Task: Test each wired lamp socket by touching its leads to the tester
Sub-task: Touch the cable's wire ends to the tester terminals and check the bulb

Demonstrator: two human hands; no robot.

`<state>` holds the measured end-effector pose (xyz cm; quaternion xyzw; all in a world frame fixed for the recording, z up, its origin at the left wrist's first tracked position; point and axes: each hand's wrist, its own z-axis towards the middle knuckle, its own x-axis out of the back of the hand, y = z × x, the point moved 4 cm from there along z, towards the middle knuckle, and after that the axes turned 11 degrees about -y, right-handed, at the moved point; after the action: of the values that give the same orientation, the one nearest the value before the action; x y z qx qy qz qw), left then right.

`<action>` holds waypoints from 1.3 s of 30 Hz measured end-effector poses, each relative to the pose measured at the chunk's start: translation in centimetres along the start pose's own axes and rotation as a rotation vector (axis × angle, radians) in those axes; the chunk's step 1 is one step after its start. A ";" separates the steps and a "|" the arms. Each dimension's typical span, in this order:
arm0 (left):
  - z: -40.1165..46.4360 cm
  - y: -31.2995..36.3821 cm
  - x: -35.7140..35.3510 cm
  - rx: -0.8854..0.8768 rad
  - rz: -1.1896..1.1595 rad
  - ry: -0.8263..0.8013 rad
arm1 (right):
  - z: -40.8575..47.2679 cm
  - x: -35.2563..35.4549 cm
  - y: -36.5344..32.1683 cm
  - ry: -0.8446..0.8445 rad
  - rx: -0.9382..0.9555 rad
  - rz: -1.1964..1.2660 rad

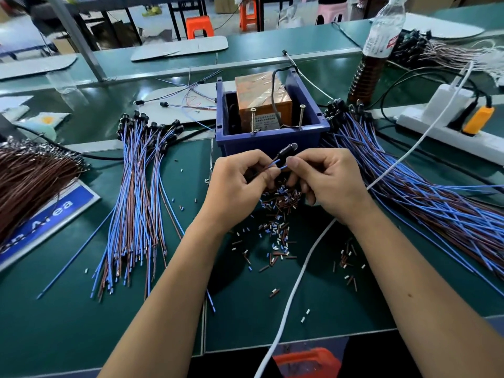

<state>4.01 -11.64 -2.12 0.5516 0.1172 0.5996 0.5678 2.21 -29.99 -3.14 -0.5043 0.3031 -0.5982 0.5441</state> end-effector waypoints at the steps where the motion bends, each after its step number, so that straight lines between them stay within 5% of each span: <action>1: -0.1 -0.2 0.2 0.014 -0.006 0.000 | 0.0 0.4 0.1 0.043 0.005 0.020; 4: -0.2 -0.9 1.1 0.060 -0.056 0.052 | -0.2 2.3 0.2 0.179 0.031 0.065; 9: -0.1 -0.6 0.9 0.081 -0.169 0.132 | -0.1 0.0 0.0 0.041 0.016 -0.057; 23: -0.3 0.8 -0.9 0.006 -0.322 0.320 | 0.0 -3.5 -0.7 0.204 -0.039 0.536; 31: -1.3 1.5 0.7 -0.012 -0.090 0.746 | -0.3 -1.6 -1.9 0.394 0.130 0.147; 39: -0.9 1.1 0.9 0.055 -0.175 0.770 | 0.0 -0.2 -2.5 0.680 0.162 -0.215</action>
<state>2.92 -10.87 -1.17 0.2892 0.3840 0.7088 0.5162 1.32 -29.28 -0.95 -0.2608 0.3636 -0.8074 0.3845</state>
